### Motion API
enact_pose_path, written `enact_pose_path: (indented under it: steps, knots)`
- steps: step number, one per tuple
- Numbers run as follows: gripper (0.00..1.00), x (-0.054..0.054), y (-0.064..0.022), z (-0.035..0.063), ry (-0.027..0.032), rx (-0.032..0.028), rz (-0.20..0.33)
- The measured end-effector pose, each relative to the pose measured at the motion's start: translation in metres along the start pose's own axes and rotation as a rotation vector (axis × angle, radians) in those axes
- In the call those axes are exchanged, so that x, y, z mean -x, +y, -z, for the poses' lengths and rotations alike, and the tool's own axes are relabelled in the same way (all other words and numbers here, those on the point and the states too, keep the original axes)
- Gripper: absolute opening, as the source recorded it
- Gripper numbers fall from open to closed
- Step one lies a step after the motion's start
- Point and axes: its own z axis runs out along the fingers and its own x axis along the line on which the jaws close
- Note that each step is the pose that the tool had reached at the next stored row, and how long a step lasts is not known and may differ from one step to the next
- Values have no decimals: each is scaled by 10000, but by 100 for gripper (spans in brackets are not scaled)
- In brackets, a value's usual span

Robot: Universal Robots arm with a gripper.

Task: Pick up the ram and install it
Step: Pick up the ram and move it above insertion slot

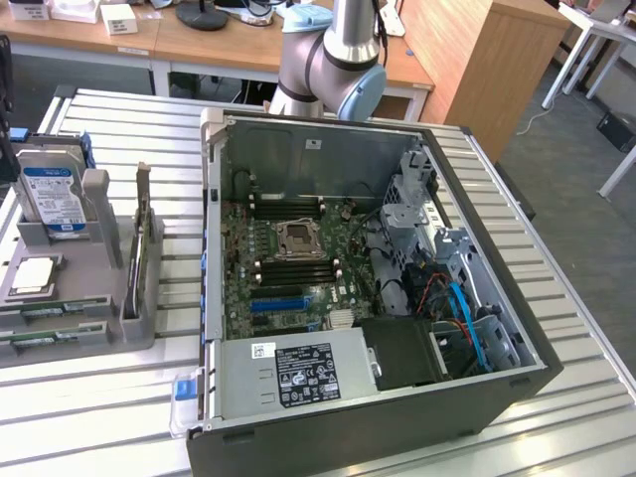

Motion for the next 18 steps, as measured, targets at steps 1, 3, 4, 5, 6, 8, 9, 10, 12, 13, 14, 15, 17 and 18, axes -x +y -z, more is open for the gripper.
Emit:
enact_pose_path:
  steps: [1,3,4,5,6,8,9,10,12,13,14,15,17,18]
  knots:
    - [11,0,0,0,-1,0,0]
    - [11,-1,2,-1,-128,-50,2]
    - [11,0,2,0,-222,-74,2]
    - [11,0,1,0,-280,-80,3]
    - [11,0,2,0,-290,-81,3]
    - [11,0,2,0,-291,-81,2]
    - [11,0,1,0,-291,-81,3]
    - [11,0,1,0,-292,-82,3]
    - [11,0,2,-5,-293,-82,4]
    - [11,0,1,-11,-293,-82,4]
    - [11,0,1,-18,-293,-81,4]
    - [11,1,1,-24,-293,-80,4]
    - [11,1,1,-35,-293,-81,4]
    - [11,1,1,-35,-292,-80,4]
